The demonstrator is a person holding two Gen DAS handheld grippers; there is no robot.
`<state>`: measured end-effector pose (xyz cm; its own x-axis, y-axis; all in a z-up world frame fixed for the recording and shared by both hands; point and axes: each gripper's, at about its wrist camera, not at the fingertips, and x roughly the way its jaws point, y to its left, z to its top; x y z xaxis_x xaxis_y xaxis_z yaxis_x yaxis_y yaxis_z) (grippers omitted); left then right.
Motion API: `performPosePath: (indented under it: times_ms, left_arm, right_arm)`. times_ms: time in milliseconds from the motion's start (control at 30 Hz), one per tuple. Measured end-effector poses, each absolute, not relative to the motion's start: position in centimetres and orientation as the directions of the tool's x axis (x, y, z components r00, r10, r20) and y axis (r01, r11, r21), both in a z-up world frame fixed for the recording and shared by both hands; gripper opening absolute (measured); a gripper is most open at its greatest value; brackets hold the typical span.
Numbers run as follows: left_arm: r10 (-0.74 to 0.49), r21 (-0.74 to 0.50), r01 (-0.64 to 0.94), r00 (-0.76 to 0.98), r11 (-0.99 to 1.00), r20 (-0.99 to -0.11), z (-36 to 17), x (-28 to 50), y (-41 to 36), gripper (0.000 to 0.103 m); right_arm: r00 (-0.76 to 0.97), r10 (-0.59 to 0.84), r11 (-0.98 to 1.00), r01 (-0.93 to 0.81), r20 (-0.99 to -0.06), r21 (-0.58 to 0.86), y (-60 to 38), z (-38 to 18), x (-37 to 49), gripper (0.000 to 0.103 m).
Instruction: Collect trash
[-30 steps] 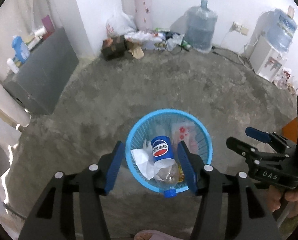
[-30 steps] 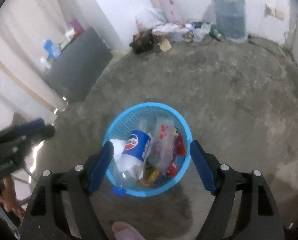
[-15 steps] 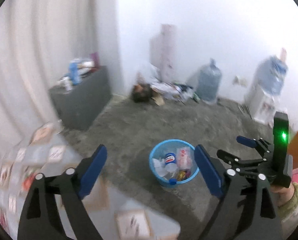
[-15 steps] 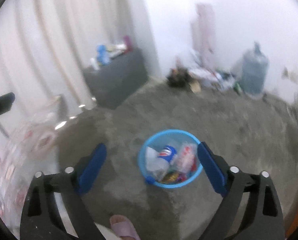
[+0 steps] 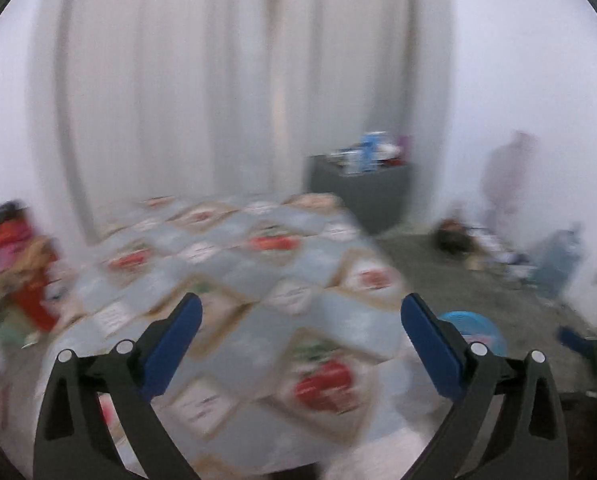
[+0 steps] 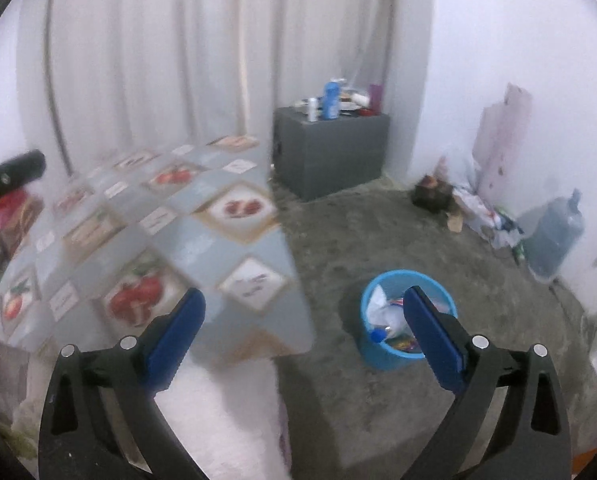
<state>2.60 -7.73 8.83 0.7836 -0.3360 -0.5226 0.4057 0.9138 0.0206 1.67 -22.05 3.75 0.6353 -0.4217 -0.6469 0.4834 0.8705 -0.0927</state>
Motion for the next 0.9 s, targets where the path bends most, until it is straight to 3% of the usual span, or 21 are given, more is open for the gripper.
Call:
performPosePath:
  times_ms: [267,567,900]
  left_arm:
    - [-0.109,-0.017,0.122,0.799,0.992,-0.591,5.9,2.0,-1.7,0.098]
    - [-0.045,0.045,0.109,0.701,0.993,-0.711,2.9,1.5,-1.2,0.098]
    - [-0.009,0.084,0.101,0.692,0.991,-0.722,2.2,2.3,-1.7,0.098]
  right_arm:
    - [0.573,-0.451,0.864,0.474,-0.685,-0.172,-17.6,1.7,2.8,0.095]
    - [0.52,-0.455,0.863,0.457,-0.723,-0.215,-16.7,0.0,3.4,0.095]
    - [0.487,-0.462,0.854,0.468,-0.741,-0.225,-17.4,-0.7,3.7,0.095]
